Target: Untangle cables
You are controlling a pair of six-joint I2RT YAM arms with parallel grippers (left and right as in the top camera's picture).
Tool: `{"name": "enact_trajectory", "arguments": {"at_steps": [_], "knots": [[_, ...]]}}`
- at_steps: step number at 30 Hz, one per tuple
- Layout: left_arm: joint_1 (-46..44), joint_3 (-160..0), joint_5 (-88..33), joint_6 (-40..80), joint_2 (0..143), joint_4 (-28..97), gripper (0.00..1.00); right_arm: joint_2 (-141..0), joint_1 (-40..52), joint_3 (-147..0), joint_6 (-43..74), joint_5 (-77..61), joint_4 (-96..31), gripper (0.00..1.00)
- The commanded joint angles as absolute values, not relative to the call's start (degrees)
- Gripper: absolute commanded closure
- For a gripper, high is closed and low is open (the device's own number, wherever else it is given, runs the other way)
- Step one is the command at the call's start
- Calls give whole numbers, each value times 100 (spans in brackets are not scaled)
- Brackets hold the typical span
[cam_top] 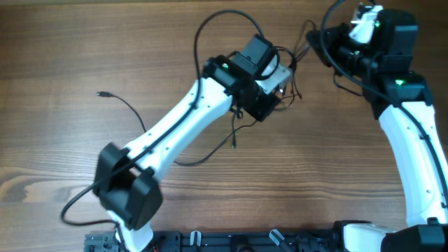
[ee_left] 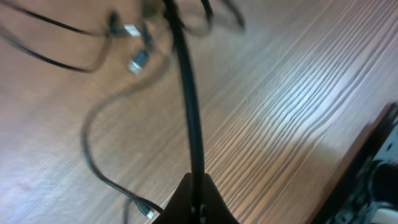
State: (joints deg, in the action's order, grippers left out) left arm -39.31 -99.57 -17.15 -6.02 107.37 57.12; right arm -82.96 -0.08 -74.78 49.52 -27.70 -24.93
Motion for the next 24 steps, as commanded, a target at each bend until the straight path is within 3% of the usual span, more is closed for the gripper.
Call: {"name": "enact_trajectory", "arguments": {"at_steps": [1, 7, 10, 11, 12, 14, 15, 24], "knots": [[-3605, -10506, -1664, -191, 9338, 5376, 96, -8206, -281, -7542, 4449, -1415, -3227, 96], [-2440, -10508, -1667, 1017, 8066, 4469, 96, -8217, -377, -7540, 4086, -340, -3887, 96], [-1778, -10506, -2084, 1448, 7994, 4451, 96, -8217, -373, -7540, 4051, -648, -3940, 94], [-1712, -10506, -2349, 1463, 8152, 4442, 96, -8217, -373, -7540, 4071, -926, -3994, 76], [-1712, -10508, -2349, 1479, 8228, 4399, 96, -8217, -373, -7540, 4069, -1024, -4038, 72], [-1653, -10508, -2265, 1776, 8287, 4250, 96, -8217, -373, -7540, 4069, -1214, -4178, 42], [-1527, -10506, -2268, 2049, 8296, 4038, 96, -8217, -373, -7540, 4066, -1208, -4381, 0], [-598, -10506, -1732, 3052, 8296, 3813, 96, -8217, -373, -7540, 4069, -1203, -4630, 0]]}}
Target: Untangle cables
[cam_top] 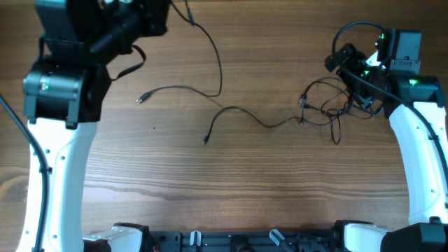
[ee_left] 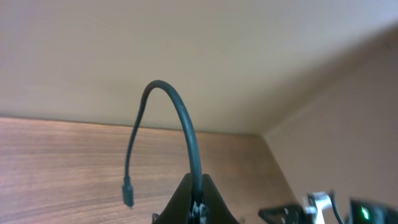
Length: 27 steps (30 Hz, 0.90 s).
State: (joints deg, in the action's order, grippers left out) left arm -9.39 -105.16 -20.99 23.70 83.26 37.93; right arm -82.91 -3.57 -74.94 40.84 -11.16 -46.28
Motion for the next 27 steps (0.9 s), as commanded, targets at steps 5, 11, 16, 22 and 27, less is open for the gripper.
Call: {"name": "enact_trajectory", "arguments": {"at_steps": [5, 11, 16, 22, 27], "knots": [[-226, -10506, -1704, 4106, 8322, 3946, 96, -8217, -373, -7542, 4069, -1203, -4630, 0], [-104, -10506, -1704, 4814, 8409, 3406, 95, -8217, -373, -7540, 4069, -1203, -4630, 0], [-89, -10506, -1704, 4407, 8722, 3656, 90, -8217, -373, -7540, 4069, -1203, -4630, 0], [-89, -10501, -1181, 4025, 9415, 5310, 95, -8217, -373, -7540, 4069, -1203, -4630, 0], [-89, -10501, -609, 3896, 10053, 5931, 62, -8217, -373, -7540, 4069, -1203, -4630, 0]]}}
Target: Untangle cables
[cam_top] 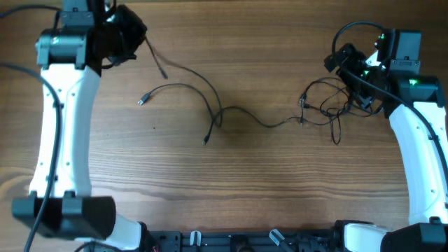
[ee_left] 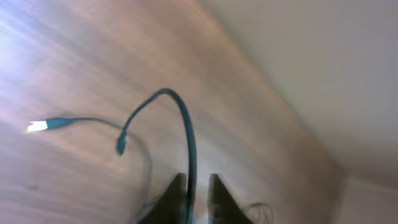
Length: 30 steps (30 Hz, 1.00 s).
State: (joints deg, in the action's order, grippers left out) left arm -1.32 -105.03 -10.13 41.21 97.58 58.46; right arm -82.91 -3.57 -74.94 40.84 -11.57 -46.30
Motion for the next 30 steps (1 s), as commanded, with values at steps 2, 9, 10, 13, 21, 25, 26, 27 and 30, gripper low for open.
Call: {"name": "enact_trajectory", "arguments": {"at_steps": [2, 9, 10, 13, 21, 25, 26, 27, 30], "knots": [[-89, -10501, -611, 3601, 10272, 5999, 62, -8217, -373, -7540, 4066, -1203, -4630, 0], [-204, -10501, -1339, 3363, 10481, 6766, 45, -8217, -373, -7540, 4069, -1203, -4630, 0], [-311, -10501, -1365, 3361, 10481, 7032, 41, -8217, -373, -7540, 4066, -1203, -4630, 0], [-827, -10466, -1350, 3188, 10484, 7555, 14, -8217, -373, -7540, 4071, -1203, -4630, 0], [-2510, -8779, -727, 3341, 10499, 5929, 16, -8217, -373, -7540, 4069, -1203, -4630, 0], [-2727, -8217, -628, 3345, 10503, 5203, 27, -8217, -373, -7540, 4066, -1203, -4630, 0], [-2727, -8099, -631, 3347, 10503, 5083, 34, -8217, -373, -7540, 4069, -1203, -4630, 0], [-2727, -7900, -631, 3347, 10503, 4864, 36, -8217, -373, -7540, 4069, -1203, -4630, 0], [-2729, -7448, -639, 3347, 10503, 4386, 38, -8217, -373, -7540, 4069, -1203, -4630, 0]]}}
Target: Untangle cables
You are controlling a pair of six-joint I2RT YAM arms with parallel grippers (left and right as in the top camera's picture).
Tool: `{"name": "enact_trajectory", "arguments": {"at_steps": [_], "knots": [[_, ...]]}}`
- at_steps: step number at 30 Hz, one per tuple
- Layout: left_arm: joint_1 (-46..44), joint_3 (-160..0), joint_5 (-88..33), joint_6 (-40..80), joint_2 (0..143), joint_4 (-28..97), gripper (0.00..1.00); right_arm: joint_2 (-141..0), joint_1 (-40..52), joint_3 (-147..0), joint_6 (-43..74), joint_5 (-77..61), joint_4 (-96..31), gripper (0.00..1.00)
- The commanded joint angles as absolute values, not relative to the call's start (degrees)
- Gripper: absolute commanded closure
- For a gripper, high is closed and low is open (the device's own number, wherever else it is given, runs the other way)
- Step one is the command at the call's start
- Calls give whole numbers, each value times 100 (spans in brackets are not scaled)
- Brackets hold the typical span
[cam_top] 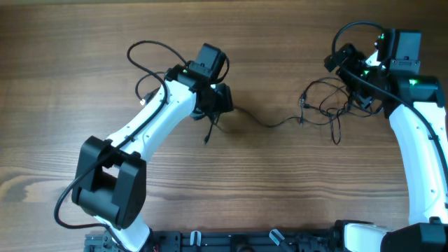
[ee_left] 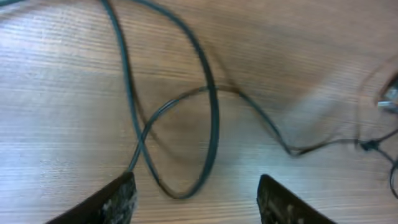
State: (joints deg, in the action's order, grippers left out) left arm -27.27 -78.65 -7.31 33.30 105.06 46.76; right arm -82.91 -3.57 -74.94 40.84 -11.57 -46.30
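My left gripper [cam_top: 218,105] [ee_left: 198,202] hovers low over the middle of the table, open wide. A loop of dark cable [ee_left: 213,118] lies on the wood between its fingers [ee_left: 118,199], untouched. That cable arcs away to the upper left as a big loop [cam_top: 150,44]. A thin cable [cam_top: 269,124] [ee_left: 273,130] runs rightward into the cable tangle [cam_top: 329,105]. My right gripper [cam_top: 343,61] sits at the tangle's upper edge; its fingers cannot be made out.
A small silver plug [cam_top: 143,100] lies left of my left arm, and another cable end [cam_top: 206,140] lies just below the left gripper. The wooden table [cam_top: 280,196] fills the view; the arm bases stand along its near edge.
My left gripper was at the far-left back corner with the dark cable between barely parted fingers. Now it stands wide open over the middle, and that cable lies loose on the table.
My left gripper was shut on a dark cable at the tangle beside my right gripper. Then it held that cable high at the far left, drawn out of the tangle. Then its fingers parted slightly there. Now the cable lies released, and the right arm has stayed put.
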Motion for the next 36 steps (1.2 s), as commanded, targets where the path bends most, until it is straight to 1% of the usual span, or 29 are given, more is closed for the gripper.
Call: {"name": "enact_trajectory", "arguments": {"at_steps": [1, 5, 7, 10, 11, 13, 16, 18, 20, 22, 23, 26, 29, 30, 31, 36], "knots": [[-2729, -7382, -637, 3345, 10503, 4316, 39, -8217, -373, -7540, 4069, -1203, -4630, 0], [-2733, -7124, -633, 3345, 10503, 3837, 56, -8217, -373, -7540, 4066, -1203, -4630, 0], [-2733, -7124, -635, 3345, 10503, 3791, 76, -8217, -373, -7540, 4069, -1203, -4630, 0], [-2755, -7124, -633, 3345, 10503, 3793, 89, -8217, -373, -7540, 4069, -1203, -4630, 0], [-2755, -7124, -633, 3343, 10503, 3789, 96, -8217, -373, -7540, 4071, -1203, -4630, 0], [-2740, -7133, -631, 3317, 10501, 3743, 96, -8217, -373, -7540, 4066, -1203, -4630, 0], [-2545, -7649, -633, 2788, 10269, 3767, 96, -8217, -373, -7540, 4069, -1203, -4630, 0], [-2285, -8276, -631, 2519, 10055, 3712, 96, -8217, -373, -7540, 4066, -1203, -4630, 0], [-1990, -8952, -637, 2589, 9935, 3546, 96, -8217, -373, -7540, 4069, -1203, -4630, 0], [-1745, -9526, -886, 2617, 9900, 3304, 96, -8217, -373, -7540, 4071, -1203, -4630, 0], [-1575, -9896, -1210, 2668, 9900, 3065, 96, -8217, -373, -7540, 4069, -1203, -4630, 0], [-1212, -10398, -1684, 3564, 9900, 1789, 96, -8217, -373, -7540, 4069, -1203, -4630, 0], [-1026, -10436, -1732, 5068, 9907, 86, 96, -8217, -373, -7540, 4066, -1203, -4630, 0], [-976, -10438, -1732, 5339, 9911, -228, 96, -8217, -373, -7540, 4071, -1203, -4630, 0], [-899, -10438, -1678, 5492, 9924, -471, 96, -8217, -373, -7540, 4069, -1203, -4630, 0], [-443, -10438, -1109, 5489, 10160, -281, 96, -8217, -373, -7540, 4069, -1203, -4630, 0]]}}
